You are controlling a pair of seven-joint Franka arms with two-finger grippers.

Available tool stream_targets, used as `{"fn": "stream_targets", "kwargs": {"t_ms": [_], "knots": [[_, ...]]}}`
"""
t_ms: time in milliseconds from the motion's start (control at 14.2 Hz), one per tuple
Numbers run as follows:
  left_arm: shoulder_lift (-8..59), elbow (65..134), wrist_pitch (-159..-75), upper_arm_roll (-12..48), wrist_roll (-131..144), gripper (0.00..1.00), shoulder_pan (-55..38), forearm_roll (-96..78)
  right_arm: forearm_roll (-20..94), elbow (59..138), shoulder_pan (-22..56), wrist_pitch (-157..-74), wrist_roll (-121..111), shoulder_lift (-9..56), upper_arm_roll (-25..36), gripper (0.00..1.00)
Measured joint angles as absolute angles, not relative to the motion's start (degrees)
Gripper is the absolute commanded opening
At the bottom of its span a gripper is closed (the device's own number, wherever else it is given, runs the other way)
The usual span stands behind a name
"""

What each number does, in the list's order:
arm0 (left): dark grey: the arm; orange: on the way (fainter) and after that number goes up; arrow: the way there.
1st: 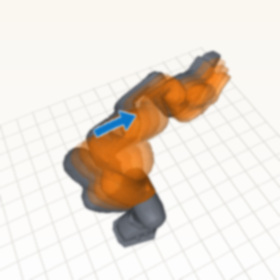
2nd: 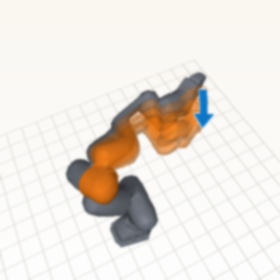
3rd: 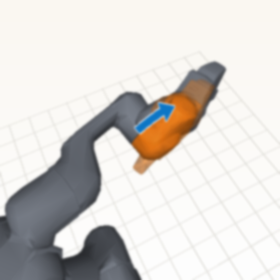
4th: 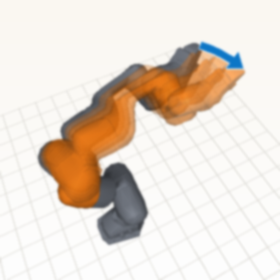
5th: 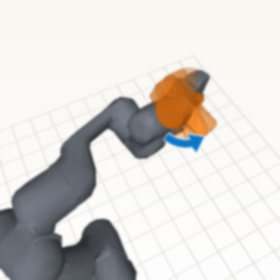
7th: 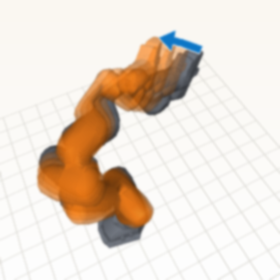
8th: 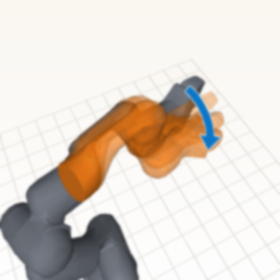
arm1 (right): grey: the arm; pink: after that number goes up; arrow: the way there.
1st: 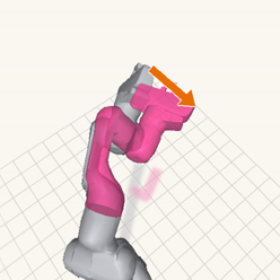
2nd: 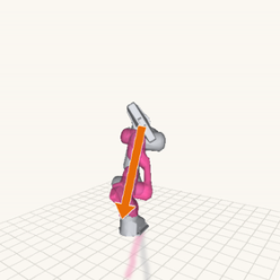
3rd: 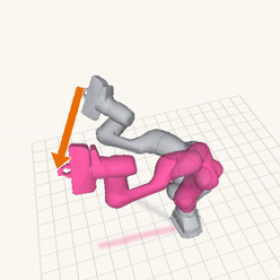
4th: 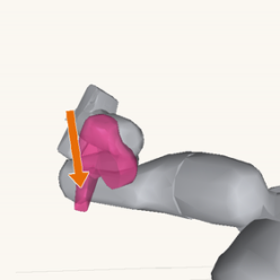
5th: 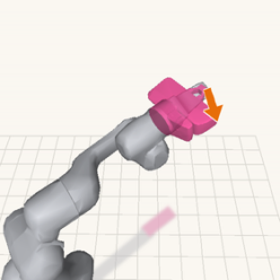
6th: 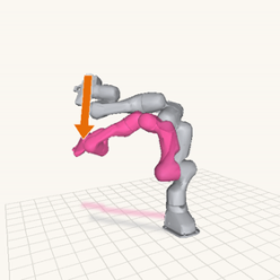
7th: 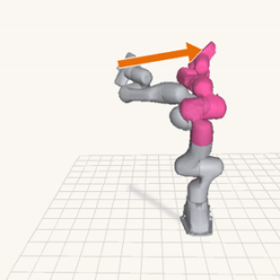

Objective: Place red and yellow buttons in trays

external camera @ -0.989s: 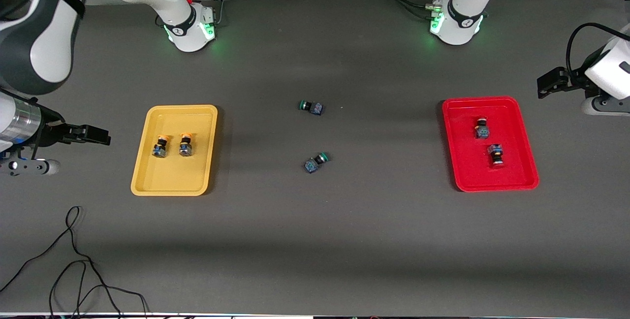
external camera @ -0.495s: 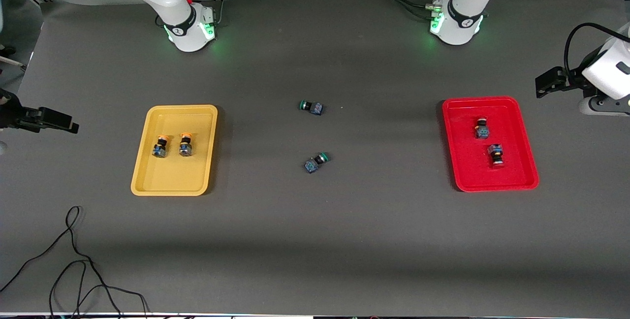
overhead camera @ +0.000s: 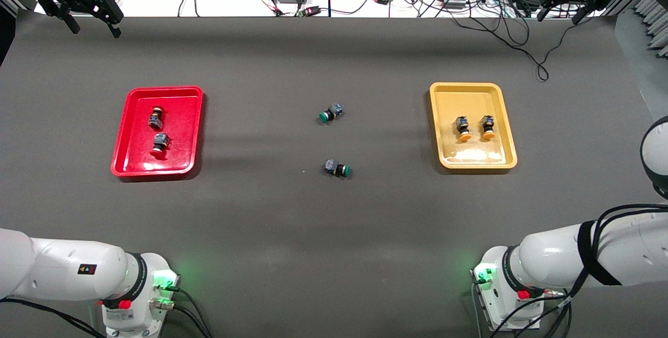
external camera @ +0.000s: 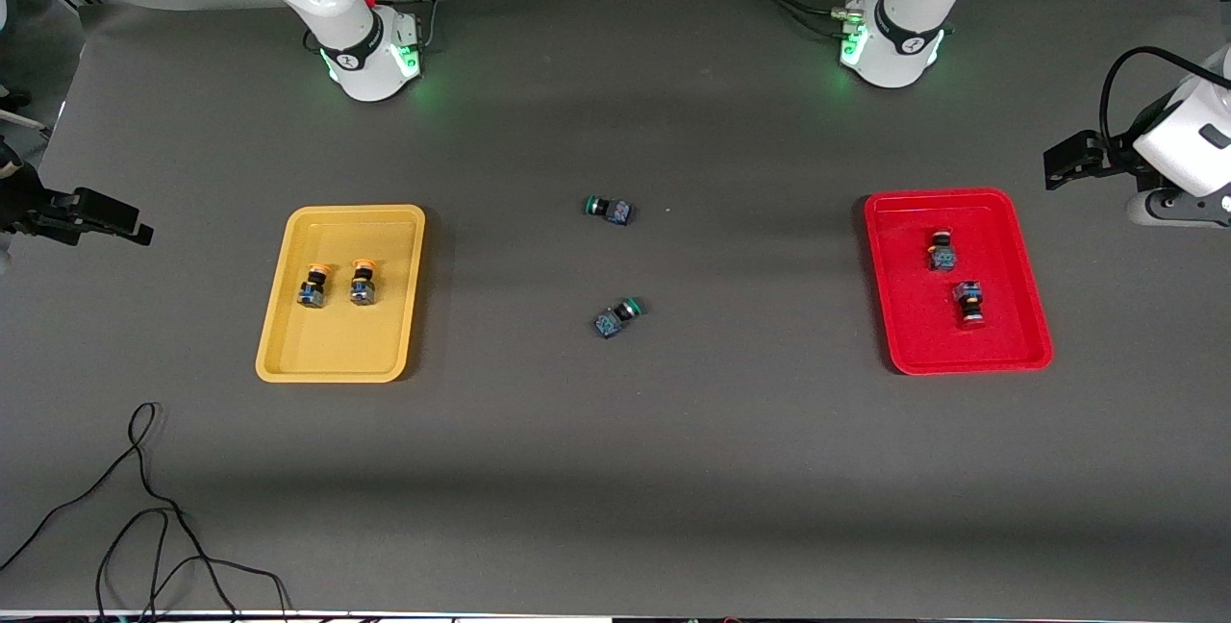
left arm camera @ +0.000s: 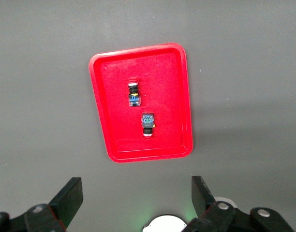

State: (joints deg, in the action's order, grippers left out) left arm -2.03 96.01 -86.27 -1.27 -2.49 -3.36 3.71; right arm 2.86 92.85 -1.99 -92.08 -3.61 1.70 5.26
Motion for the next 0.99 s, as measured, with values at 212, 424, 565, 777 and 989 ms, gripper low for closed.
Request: {"fn": "stream_targets", "kwargs": {"t_ms": [212, 424, 565, 777, 989], "knots": [[-2.0, 96.0, -86.3, -1.3, -2.5, 1.00, -3.4, 3.7, 2.4, 92.9, -2.0, -90.8, -3.6, 1.6, 5.1, 1.00], [-2.0, 96.0, -86.3, -1.3, -2.5, 1.00, -3.4, 3.7, 2.2, 92.9, -2.0, -90.4, -3.6, 1.6, 5.1, 1.00], [-2.0, 96.0, -86.3, -1.3, -2.5, 1.00, -3.4, 3.7, 2.1, 92.9, -2.1, -90.1, -3.6, 1.6, 5.1, 1.00], [-1.9, 96.0, -86.3, -1.3, -2.5, 1.00, -3.5, 3.8, 0.1, 92.9, -2.1, -90.0, -3.6, 1.6, 5.1, 1.00], [-1.9, 96.0, -86.3, -1.3, -2.5, 1.00, -3.5, 3.8, -0.4, 92.9, -2.1, -90.0, -3.6, 1.6, 5.1, 1.00]]}}
